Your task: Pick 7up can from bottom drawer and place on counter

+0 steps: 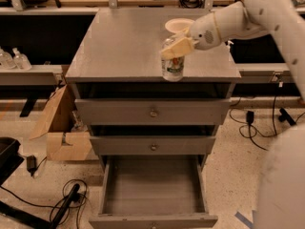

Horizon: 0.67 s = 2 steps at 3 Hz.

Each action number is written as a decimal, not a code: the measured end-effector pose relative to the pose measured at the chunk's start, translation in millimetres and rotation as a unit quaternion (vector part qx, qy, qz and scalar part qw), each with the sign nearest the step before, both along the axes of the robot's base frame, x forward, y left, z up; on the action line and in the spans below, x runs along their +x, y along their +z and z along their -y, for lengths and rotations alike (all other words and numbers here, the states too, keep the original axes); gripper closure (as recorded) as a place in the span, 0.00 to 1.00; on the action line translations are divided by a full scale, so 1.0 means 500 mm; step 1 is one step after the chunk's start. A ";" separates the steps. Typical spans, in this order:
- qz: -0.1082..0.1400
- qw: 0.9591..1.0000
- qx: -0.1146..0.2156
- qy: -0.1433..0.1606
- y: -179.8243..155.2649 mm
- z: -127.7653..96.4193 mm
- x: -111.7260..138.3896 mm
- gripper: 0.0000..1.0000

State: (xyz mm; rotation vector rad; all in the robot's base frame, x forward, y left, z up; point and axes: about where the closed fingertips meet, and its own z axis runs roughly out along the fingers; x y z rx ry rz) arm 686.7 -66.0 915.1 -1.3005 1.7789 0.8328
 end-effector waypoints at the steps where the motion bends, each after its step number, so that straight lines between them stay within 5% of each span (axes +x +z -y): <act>1: -0.005 1.000 -0.002 -0.017 0.024 -0.085 0.102 1.00; 2: 0.021 0.998 0.034 -0.049 0.044 -0.165 0.227 1.00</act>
Offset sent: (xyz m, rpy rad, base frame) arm 0.2157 0.0807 0.1157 0.1605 -0.2032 -0.1877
